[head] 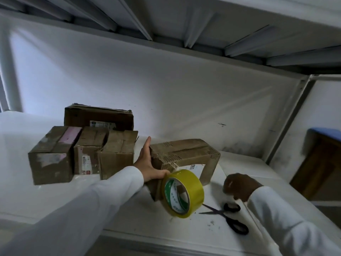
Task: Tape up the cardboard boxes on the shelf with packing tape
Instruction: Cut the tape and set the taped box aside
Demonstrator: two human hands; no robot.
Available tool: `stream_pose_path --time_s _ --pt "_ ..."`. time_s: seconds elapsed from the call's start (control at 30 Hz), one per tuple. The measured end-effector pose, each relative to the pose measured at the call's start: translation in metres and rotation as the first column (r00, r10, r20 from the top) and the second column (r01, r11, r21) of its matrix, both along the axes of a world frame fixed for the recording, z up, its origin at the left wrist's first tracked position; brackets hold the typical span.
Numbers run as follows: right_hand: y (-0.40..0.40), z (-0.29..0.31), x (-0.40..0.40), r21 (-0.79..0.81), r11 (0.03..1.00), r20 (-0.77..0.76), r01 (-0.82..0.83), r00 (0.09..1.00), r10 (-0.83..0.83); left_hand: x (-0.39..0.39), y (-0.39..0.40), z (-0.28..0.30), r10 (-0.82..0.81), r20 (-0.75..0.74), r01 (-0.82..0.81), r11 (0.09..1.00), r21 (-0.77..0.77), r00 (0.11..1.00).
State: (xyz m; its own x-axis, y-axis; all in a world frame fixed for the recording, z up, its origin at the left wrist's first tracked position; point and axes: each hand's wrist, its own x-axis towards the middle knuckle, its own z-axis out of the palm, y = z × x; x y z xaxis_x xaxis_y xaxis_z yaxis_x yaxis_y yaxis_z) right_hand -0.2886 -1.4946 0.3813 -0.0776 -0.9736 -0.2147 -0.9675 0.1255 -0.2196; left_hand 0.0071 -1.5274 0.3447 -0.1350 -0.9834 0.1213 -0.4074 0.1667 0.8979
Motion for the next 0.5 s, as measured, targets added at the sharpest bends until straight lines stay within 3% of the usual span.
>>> stream_pose_path --time_s 0.07,0.1,0.17,0.33,0.5 --pt "0.001 0.011 0.033 -0.13 0.991 0.332 -0.026 0.941 0.068 0.0 0.001 0.001 0.006 -0.001 -0.006 1.0 -0.002 1.0" --pt "0.004 0.017 0.053 -0.085 0.995 0.507 -0.048 0.857 0.085 -0.001 0.002 0.001 0.004 -0.002 -0.004 1.0 0.001 1.0" --pt "0.008 0.02 0.088 0.051 0.994 0.672 -0.094 0.739 0.036 -0.001 0.003 0.002 -0.001 -0.014 0.001 1.0 0.013 1.0" --pt "0.001 0.006 0.106 0.106 0.991 0.805 -0.085 0.592 -0.036 0.0 0.004 0.0 0.031 -0.055 -0.029 0.999 0.031 0.998" --pt "0.002 0.007 0.107 0.142 0.986 0.832 -0.089 0.551 -0.07 -0.002 0.002 0.001 0.017 -0.051 -0.016 1.0 0.012 0.999"
